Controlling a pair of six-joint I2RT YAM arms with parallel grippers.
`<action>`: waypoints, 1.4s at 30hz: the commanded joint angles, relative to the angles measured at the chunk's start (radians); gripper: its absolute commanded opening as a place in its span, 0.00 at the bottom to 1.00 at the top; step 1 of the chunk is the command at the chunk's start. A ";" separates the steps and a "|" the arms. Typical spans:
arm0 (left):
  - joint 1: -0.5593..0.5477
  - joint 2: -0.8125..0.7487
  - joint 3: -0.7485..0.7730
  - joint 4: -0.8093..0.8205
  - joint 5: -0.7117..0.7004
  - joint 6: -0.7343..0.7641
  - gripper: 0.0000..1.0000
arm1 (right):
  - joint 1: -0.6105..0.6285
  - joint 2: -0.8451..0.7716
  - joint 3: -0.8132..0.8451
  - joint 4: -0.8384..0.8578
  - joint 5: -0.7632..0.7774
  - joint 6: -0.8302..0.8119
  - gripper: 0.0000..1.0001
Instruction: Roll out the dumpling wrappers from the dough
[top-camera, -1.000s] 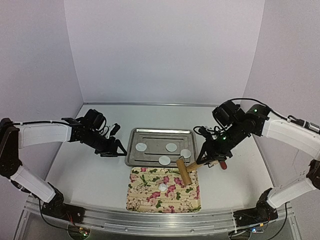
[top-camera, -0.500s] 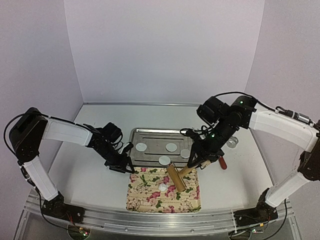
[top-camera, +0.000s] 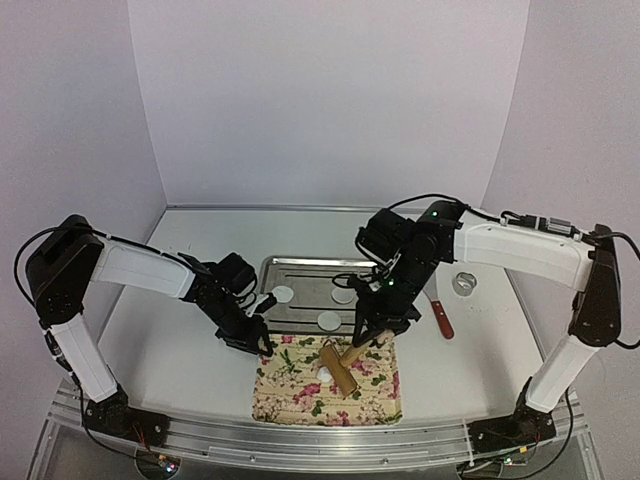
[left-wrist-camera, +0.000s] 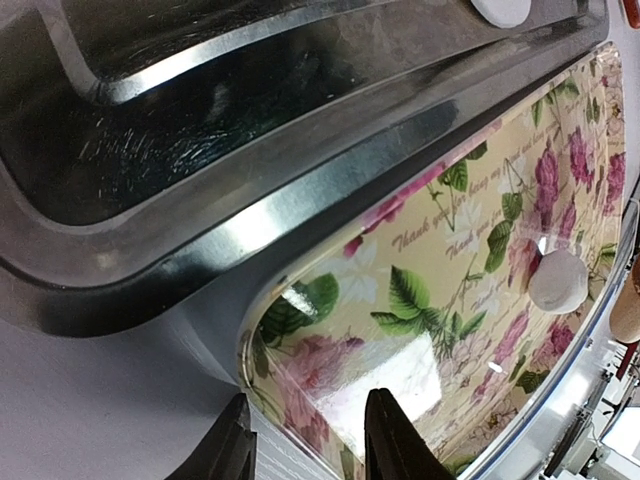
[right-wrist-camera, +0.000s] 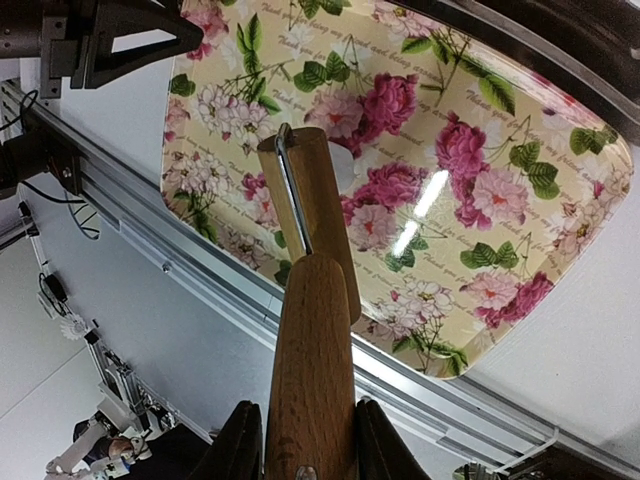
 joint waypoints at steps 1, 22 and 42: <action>-0.010 0.005 0.031 -0.018 -0.051 0.018 0.49 | 0.007 0.034 0.069 0.026 -0.003 0.010 0.00; -0.023 0.035 0.033 -0.030 -0.101 0.021 0.39 | 0.017 0.142 0.095 0.027 0.018 0.002 0.00; -0.024 0.042 0.034 -0.032 -0.099 0.020 0.10 | 0.026 0.192 0.095 -0.043 0.220 0.028 0.00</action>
